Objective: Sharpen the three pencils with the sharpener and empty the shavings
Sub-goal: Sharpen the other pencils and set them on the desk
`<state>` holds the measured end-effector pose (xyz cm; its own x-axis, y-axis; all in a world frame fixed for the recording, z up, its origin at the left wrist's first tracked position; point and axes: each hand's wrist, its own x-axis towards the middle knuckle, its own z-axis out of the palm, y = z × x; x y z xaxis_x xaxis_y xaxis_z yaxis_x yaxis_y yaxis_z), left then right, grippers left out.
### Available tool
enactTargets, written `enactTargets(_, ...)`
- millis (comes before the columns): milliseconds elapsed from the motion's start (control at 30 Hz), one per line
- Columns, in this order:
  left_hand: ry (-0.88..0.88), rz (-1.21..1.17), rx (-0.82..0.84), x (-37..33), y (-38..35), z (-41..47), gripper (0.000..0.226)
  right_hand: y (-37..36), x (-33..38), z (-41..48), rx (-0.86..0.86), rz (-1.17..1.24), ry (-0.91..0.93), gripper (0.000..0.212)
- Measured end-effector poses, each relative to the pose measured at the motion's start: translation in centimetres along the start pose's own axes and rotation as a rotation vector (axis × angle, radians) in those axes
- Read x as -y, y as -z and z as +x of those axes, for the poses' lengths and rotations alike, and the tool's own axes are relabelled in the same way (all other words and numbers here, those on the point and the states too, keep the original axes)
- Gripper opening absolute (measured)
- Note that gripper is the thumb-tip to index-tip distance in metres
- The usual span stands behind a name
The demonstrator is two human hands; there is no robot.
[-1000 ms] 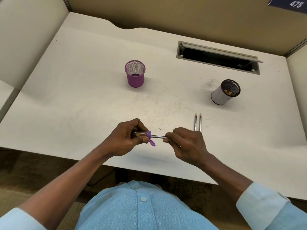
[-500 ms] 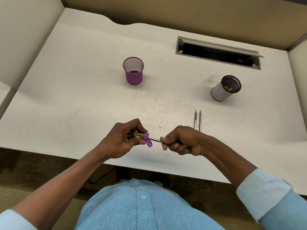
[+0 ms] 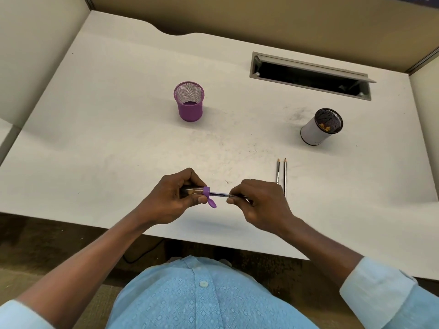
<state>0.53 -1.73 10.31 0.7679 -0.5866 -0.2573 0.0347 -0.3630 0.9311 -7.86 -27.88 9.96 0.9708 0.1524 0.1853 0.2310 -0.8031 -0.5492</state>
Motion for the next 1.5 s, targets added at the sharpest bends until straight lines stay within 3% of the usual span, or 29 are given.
enactTargets(67, 0.002, -0.005, 0.0, -0.2, -0.1, 0.2, 0.018, -0.6, -0.3, -0.5, -0.146, -0.232, 0.192, 0.017)
enactTargets(167, -0.035, 0.014, -0.014, -0.5, -0.3, 0.6, 0.02, -0.8, -0.4, -0.7, -0.163, -0.254, 0.186, 0.025)
enactTargets(233, -0.061, 0.059, -0.027, -0.5, -0.2, 0.7, 0.021, -0.8, 0.4, -0.2, -0.015, -0.018, -0.087, 0.026)
enactTargets(367, -0.109, 0.149, 0.022, -0.4, 0.1, 0.5, 0.022, 1.6, 1.0, 2.2, 0.556, 0.818, -0.922, 0.031)
enactTargets(467, -0.132, 0.155, 0.034, -0.4, 0.0, 0.3, 0.022, 2.4, 0.5, 2.7, 0.791, 1.042, -1.166, 0.033)
enactTargets(567, -0.127, 0.157, 0.042, -0.4, -0.2, 0.3, 0.022, 2.2, 0.3, 2.2, 0.766, 0.987, -1.028, 0.033)
enactTargets(733, -0.074, 0.138, 0.055, -0.2, 0.1, 0.3, 0.023, 1.3, 0.9, 1.3, 0.427, 0.781, -0.748, 0.016)
enactTargets(900, -0.049, 0.124, 0.038, -0.1, 0.0, 0.6, 0.022, -1.2, 0.0, -0.9, -0.03, 0.119, -0.059, 0.012)
enactTargets(1000, -0.056, 0.11, 0.022, -0.4, -0.5, 0.7, 0.021, -1.4, -0.4, -1.4, -0.17, -0.179, 0.133, 0.023)
enactTargets(1033, -0.062, 0.11, 0.018, -0.5, -0.6, 0.7, 0.022, -1.4, -0.3, -1.3, -0.161, -0.16, 0.103, 0.027)
enactTargets(1100, -0.075, 0.127, 0.019, -0.5, -0.5, 0.7, 0.022, -1.2, 0.5, -0.8, -0.016, 0.057, -0.14, 0.03)
enactTargets(1200, -0.091, 0.173, 0.051, -0.2, -0.4, 0.6, 0.022, 0.3, 1.0, 0.8, 0.383, 0.615, -0.694, 0.031)
enactTargets(1300, -0.101, 0.166, 0.066, -0.1, -0.8, 0.2, 0.023, 2.0, 0.5, 2.2, 0.741, 0.897, -1.045, 0.032)
enactTargets(1400, -0.115, 0.154, 0.06, -0.1, -1.3, 0.0, 0.023, 2.4, -0.3, 2.2, 0.89, 1.007, -1.131, 0.031)
enactTargets(1500, -0.116, 0.153, 0.057, -0.1, -1.2, 0.1, 0.023, 2.5, 0.2, 1.6, 0.815, 0.956, -0.968, 0.03)
